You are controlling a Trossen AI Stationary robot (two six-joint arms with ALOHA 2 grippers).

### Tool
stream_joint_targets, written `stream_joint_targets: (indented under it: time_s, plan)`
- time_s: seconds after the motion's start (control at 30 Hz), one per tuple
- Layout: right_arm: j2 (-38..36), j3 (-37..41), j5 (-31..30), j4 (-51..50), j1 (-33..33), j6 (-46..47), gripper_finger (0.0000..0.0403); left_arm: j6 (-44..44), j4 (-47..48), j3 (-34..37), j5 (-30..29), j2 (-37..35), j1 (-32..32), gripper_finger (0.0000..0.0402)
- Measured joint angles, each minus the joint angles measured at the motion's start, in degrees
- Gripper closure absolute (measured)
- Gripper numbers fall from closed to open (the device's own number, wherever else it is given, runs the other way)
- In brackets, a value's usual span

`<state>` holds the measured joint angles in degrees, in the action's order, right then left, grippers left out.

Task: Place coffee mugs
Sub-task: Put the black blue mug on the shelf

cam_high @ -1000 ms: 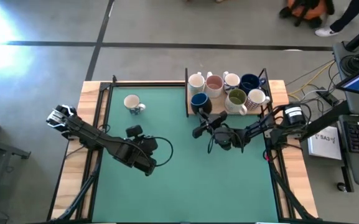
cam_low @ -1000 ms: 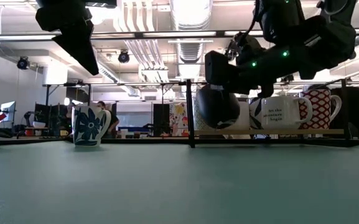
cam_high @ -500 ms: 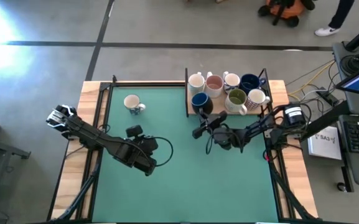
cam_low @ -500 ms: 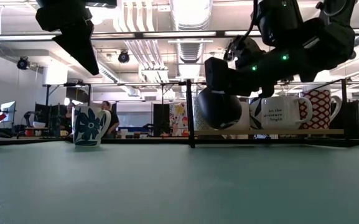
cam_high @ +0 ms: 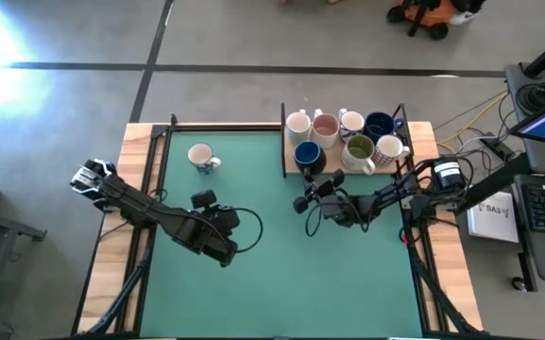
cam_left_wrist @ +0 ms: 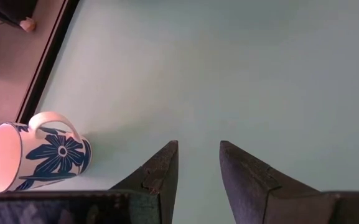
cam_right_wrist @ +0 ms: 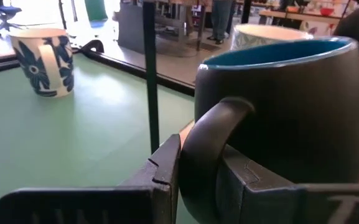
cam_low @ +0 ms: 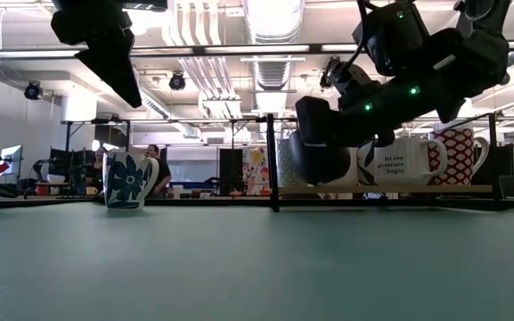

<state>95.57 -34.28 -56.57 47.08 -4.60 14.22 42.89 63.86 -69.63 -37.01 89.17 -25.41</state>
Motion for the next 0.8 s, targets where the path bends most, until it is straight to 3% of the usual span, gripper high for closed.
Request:
stream_joint_targets:
  time_s: [0.8]
  plan:
    - [-7.0,0.0,5.2,-12.9,1.1,6.7,0.0352,0.0,0.0,0.0,0.0,0.0,0.0,0.0301]
